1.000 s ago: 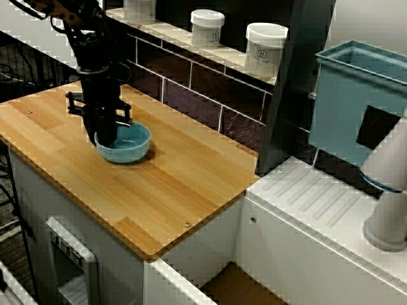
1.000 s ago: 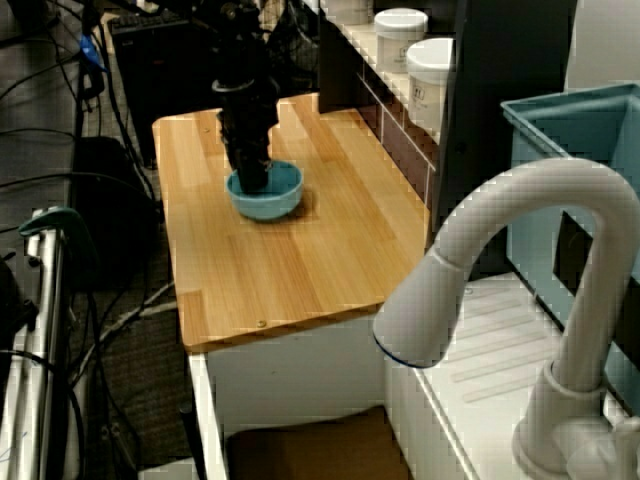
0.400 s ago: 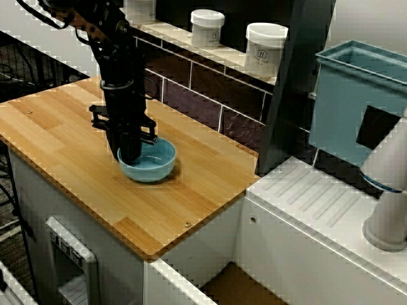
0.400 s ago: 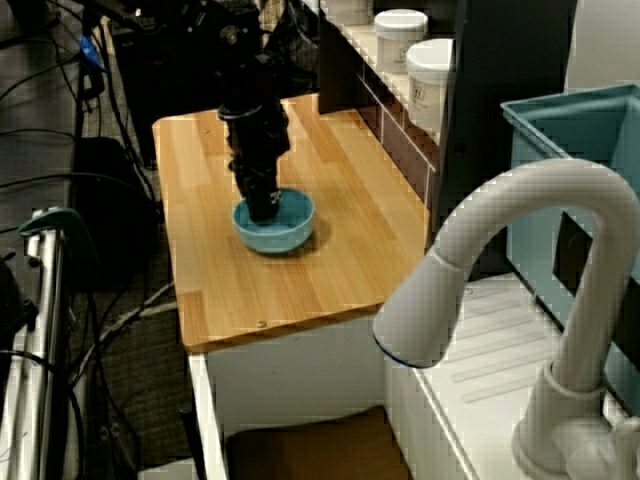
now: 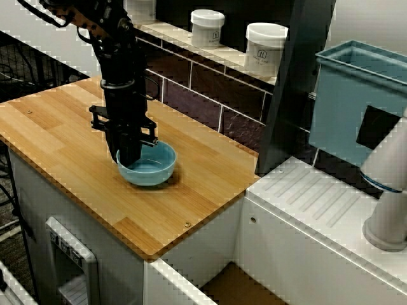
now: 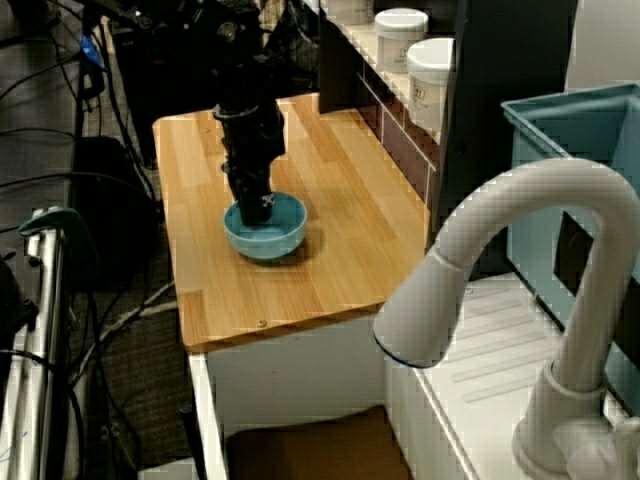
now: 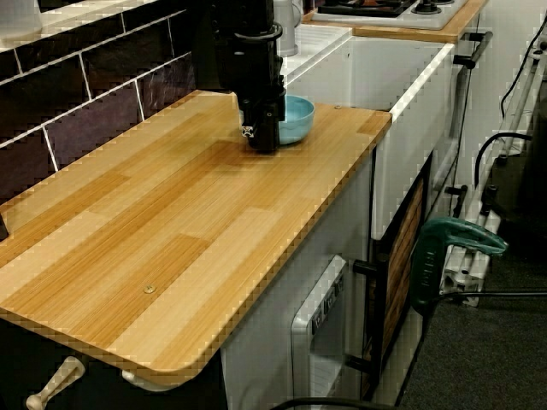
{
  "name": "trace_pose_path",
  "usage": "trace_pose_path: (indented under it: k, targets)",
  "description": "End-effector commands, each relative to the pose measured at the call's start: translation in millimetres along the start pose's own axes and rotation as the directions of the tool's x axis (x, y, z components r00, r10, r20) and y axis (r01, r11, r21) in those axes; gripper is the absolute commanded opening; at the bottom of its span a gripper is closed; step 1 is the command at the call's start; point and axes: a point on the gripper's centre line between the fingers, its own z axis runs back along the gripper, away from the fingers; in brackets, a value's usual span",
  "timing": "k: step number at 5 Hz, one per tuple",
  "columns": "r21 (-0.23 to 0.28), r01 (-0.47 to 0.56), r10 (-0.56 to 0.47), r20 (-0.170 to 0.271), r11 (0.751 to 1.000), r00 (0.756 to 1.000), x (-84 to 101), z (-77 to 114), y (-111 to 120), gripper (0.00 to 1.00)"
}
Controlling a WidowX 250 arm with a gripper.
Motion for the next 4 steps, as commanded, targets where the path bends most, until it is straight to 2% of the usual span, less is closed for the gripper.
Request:
trace_pose_path:
  k: [1, 4]
  targets:
    - [0.006, 0.011, -0.011, 0.044, 1.0, 0.999, 10.1, 22.2, 3, 1.0]
    - [-0.039, 0.003, -0.002, 0.037, 0.999, 0.999, 10.8, 41.8, 10, 1.0]
